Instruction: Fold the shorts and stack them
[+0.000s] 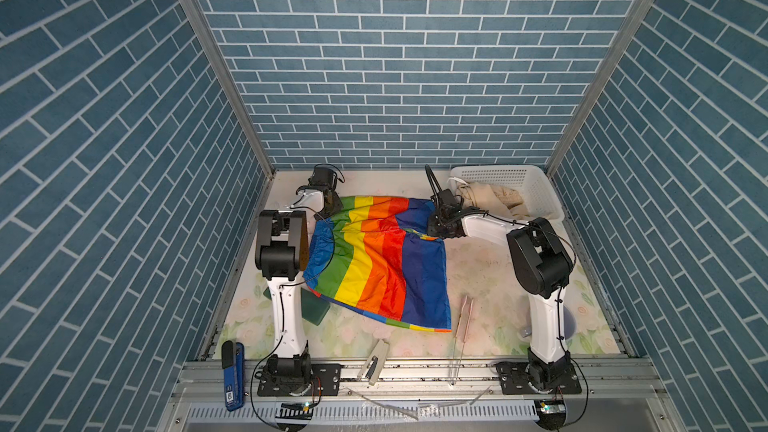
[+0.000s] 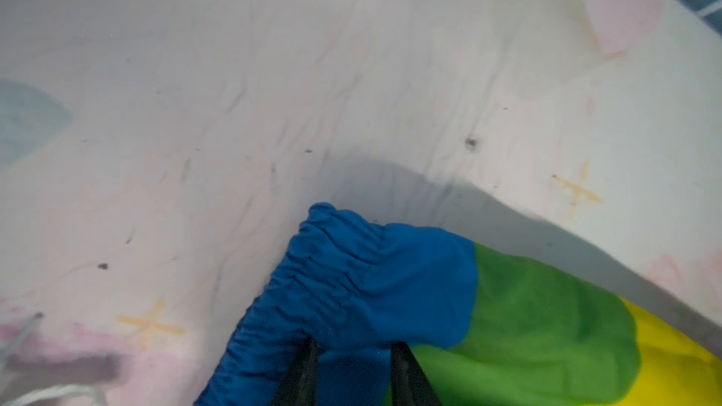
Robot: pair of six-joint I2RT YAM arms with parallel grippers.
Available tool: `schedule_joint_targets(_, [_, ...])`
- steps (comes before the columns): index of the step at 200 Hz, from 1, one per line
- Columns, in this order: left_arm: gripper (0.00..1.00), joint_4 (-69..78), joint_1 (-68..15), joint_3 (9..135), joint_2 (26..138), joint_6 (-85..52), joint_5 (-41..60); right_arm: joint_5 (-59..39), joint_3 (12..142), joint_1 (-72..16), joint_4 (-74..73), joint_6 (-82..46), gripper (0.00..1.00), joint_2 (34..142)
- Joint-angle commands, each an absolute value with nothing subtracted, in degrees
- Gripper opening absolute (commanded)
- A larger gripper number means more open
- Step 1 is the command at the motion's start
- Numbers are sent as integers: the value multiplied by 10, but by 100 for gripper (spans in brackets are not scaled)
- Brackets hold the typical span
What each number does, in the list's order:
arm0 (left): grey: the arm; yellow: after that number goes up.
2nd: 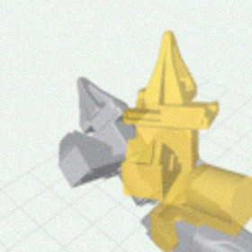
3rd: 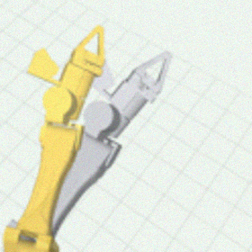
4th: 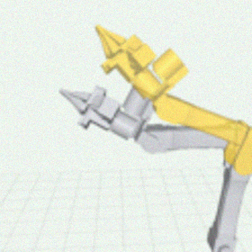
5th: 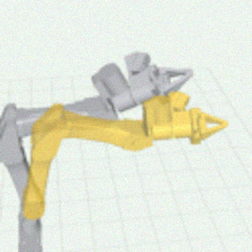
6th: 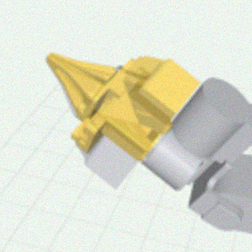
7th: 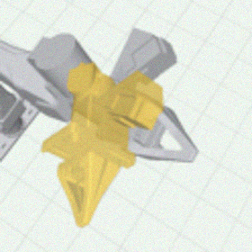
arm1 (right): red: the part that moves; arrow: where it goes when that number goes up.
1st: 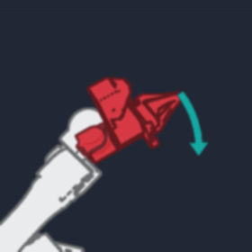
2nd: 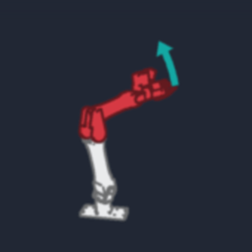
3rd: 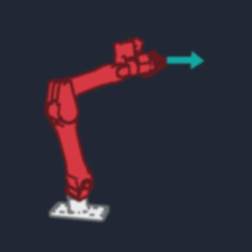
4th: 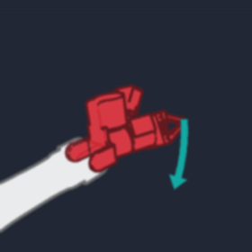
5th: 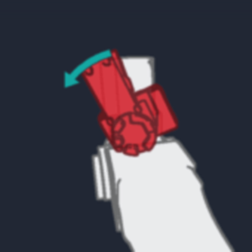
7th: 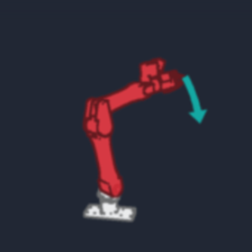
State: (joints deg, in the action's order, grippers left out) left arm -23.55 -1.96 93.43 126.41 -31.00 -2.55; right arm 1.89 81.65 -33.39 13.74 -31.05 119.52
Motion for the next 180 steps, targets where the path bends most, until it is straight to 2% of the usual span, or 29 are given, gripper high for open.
schedule_joint_targets(1, [33,-263,-6,911,1243,-301,-58,-4,810,-337,141,-315,33,1168])
schedule_joint_targets(33, [32,-264,11,886,1225,-304,-76,-14,829,-341,150,-292,50,1135])
schedule_joint_targets(62, [33,-269,22,883,1213,-313,-74,-18,851,-341,156,-261,61,1105])
schedule_joint_targets(98, [39,-255,17,884,1188,-325,-9,-28,922,-334,196,-220,64,1139])
schedule_joint_targets(133, [43,-252,-1,873,1147,-327,-10,-82,986,-307,204,-237,68,1208])
schedule_joint_targets(146, [47,-249,-6,873,1140,-326,-8,-92,1011,-298,212,-245,69,1232])
schedule_joint_targets(165, [60,-254,-8,886,1148,-320,-1,-103,1045,-292,227,-252,69,1252])
schedule_joint_targets(180, [64,-251,-9,893,1157,-319,9,-105,1065,-293,235,-250,69,1283])
